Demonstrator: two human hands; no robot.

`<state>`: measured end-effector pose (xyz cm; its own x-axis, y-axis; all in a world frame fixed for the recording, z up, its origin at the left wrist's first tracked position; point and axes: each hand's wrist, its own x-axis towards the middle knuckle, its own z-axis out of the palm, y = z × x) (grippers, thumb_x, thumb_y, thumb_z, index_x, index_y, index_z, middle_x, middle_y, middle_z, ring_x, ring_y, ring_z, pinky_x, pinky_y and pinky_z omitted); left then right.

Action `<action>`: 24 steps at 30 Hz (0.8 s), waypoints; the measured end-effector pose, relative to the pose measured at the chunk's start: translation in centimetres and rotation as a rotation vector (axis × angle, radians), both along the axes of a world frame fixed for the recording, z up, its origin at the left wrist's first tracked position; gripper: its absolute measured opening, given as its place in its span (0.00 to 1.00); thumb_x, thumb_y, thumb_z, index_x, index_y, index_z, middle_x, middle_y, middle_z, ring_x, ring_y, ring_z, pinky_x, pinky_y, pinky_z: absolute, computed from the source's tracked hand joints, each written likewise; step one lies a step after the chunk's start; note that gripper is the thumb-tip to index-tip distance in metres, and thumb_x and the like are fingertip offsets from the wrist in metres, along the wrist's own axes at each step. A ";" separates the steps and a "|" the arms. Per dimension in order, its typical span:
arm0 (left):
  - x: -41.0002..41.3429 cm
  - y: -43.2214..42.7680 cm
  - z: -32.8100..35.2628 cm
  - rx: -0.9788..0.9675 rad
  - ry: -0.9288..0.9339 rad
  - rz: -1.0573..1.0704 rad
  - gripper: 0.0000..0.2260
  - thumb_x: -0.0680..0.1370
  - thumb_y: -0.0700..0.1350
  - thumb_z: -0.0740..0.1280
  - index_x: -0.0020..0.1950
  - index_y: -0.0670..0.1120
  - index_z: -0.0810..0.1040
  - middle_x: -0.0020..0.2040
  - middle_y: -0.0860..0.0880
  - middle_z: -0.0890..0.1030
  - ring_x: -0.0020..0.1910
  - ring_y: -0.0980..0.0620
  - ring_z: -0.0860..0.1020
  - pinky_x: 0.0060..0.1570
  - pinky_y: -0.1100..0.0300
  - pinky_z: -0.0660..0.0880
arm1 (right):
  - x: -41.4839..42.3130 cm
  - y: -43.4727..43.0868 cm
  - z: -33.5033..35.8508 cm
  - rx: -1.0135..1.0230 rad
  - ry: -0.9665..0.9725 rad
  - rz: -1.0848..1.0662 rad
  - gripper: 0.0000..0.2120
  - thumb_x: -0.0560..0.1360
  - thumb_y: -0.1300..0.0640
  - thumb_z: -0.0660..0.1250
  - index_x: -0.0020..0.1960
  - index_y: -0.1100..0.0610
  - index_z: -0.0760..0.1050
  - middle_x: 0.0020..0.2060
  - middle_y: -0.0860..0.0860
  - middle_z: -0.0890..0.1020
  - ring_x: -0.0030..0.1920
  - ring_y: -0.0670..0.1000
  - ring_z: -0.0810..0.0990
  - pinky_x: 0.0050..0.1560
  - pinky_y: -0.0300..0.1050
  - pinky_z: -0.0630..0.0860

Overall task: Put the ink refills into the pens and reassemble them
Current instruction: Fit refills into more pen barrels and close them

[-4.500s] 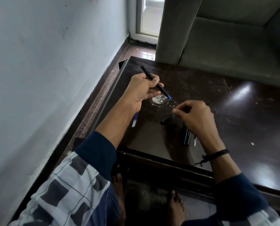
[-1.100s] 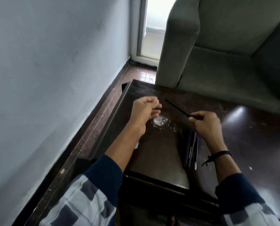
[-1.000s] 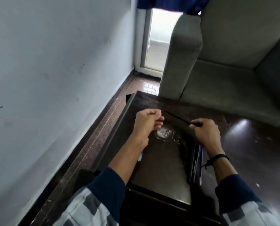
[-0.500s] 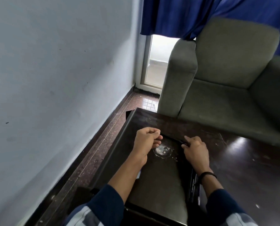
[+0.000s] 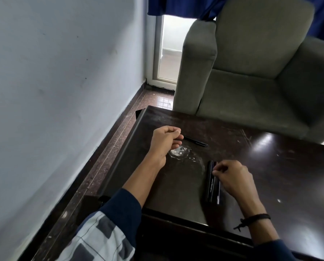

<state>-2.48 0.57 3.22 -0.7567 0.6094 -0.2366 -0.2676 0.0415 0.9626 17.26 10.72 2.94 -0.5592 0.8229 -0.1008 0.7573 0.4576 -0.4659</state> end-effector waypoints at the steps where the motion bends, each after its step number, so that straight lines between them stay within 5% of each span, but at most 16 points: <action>1: 0.0 0.1 0.0 -0.006 0.006 -0.004 0.06 0.81 0.40 0.68 0.56 0.41 0.82 0.45 0.42 0.86 0.38 0.52 0.82 0.40 0.60 0.80 | -0.3 -0.1 -0.1 0.014 -0.016 0.017 0.04 0.78 0.55 0.72 0.46 0.48 0.83 0.40 0.44 0.83 0.38 0.44 0.81 0.37 0.41 0.78; 11: -0.3 -0.2 -0.3 -0.037 0.045 -0.007 0.06 0.82 0.40 0.68 0.56 0.42 0.82 0.47 0.42 0.86 0.38 0.52 0.83 0.40 0.61 0.82 | -2.4 -1.4 -1.5 0.149 -0.252 0.172 0.03 0.78 0.57 0.69 0.49 0.51 0.82 0.48 0.49 0.82 0.49 0.53 0.81 0.44 0.46 0.77; 18: -0.2 -0.2 -0.3 -0.023 0.044 -0.016 0.06 0.82 0.40 0.68 0.56 0.42 0.83 0.47 0.41 0.86 0.39 0.51 0.83 0.43 0.60 0.82 | -2.9 -1.9 -1.4 0.108 -0.168 0.182 0.09 0.78 0.50 0.71 0.57 0.50 0.79 0.53 0.50 0.80 0.54 0.54 0.81 0.45 0.44 0.70; 24: -0.1 -0.2 -0.4 -0.022 0.042 -0.044 0.06 0.82 0.40 0.68 0.56 0.42 0.83 0.48 0.42 0.86 0.40 0.51 0.83 0.41 0.62 0.81 | -3.4 -2.4 -2.1 0.070 -0.137 0.204 0.06 0.78 0.56 0.69 0.55 0.51 0.78 0.55 0.51 0.80 0.46 0.52 0.77 0.42 0.42 0.68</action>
